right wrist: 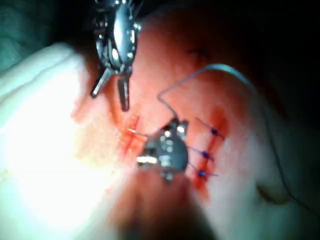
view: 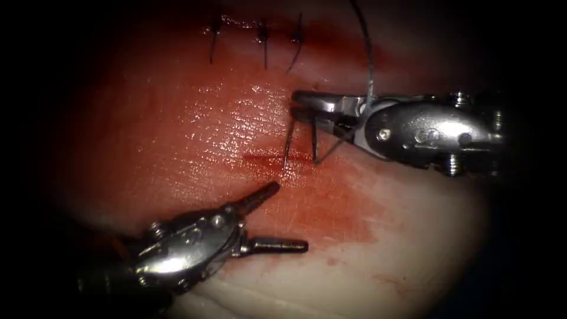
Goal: Wound Closure
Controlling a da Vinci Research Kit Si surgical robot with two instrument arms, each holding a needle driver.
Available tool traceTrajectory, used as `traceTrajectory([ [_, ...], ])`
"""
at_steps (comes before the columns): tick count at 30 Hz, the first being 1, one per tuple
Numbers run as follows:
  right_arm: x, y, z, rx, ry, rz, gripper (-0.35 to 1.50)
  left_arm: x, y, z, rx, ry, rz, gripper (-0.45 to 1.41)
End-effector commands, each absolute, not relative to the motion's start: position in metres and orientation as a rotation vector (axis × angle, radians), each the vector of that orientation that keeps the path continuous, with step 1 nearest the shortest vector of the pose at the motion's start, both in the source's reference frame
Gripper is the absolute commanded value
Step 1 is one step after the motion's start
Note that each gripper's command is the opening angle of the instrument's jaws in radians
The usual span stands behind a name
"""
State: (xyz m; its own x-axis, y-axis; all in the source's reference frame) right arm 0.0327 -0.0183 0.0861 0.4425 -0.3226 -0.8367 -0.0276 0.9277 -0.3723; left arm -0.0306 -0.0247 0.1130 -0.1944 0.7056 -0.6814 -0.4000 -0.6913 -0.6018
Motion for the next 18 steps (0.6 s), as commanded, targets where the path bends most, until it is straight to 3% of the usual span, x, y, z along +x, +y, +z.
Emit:
traceTrajectory([
  [1,0.0339,-0.0180,0.0864,-0.369,1.103,-0.204,-0.35,-0.0313,-0.0250,0.1141,-1.338,-0.380,1.965,0.71],
  [18,0.0332,-0.0162,0.0873,-0.446,1.085,-0.241,-0.35,-0.0319,-0.0269,0.1188,-1.294,-0.438,1.995,0.53],
])
